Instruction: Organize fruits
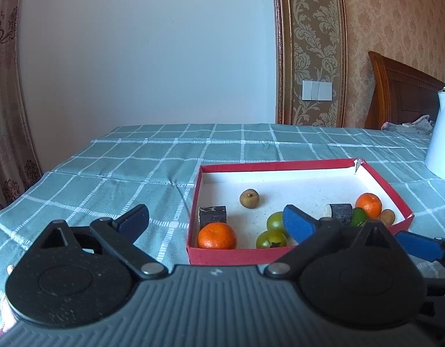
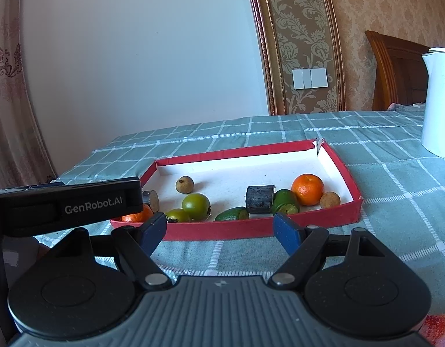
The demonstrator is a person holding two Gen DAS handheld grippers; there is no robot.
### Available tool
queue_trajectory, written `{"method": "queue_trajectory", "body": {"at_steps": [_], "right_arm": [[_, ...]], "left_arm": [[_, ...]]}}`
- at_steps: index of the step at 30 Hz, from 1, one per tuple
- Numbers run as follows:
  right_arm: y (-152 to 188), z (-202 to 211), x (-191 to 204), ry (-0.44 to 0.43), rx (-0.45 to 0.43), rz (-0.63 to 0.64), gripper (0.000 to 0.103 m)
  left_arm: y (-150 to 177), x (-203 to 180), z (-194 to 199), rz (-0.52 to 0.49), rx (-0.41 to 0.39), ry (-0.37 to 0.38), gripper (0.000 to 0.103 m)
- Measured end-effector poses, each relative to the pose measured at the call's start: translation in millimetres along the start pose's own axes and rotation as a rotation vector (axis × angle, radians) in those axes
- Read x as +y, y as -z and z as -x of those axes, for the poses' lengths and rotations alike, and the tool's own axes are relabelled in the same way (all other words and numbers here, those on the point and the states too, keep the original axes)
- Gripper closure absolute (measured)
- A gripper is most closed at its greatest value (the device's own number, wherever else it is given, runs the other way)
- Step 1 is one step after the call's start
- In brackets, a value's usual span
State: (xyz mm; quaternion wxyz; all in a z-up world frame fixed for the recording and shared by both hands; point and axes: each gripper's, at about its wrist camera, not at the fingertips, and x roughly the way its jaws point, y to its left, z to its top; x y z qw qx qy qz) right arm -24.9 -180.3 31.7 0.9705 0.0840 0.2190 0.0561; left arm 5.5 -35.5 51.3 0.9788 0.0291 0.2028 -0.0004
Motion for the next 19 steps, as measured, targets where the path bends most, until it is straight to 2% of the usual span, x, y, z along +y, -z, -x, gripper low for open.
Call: {"method": "queue_trajectory", "body": {"at_steps": [2, 6, 19], "right_arm": [[0.0, 0.2, 0.2, -0.002, -0.001, 0.0, 0.022], [0.1, 2.1, 2.0, -0.012, -0.008, 0.006, 0.022], [4.4, -0.2, 4.0, -0.015, -0.002, 0.013, 0.022]], "left_arm": [[0.3, -0.7, 0.8, -0.005, 0.001, 0.004, 0.0], [0.0, 4.2, -2.4, 0.028, 0.054, 0.039, 0.0], [8.2, 4.3, 0.4, 0.023, 0.037, 0.005, 0.0]]}}
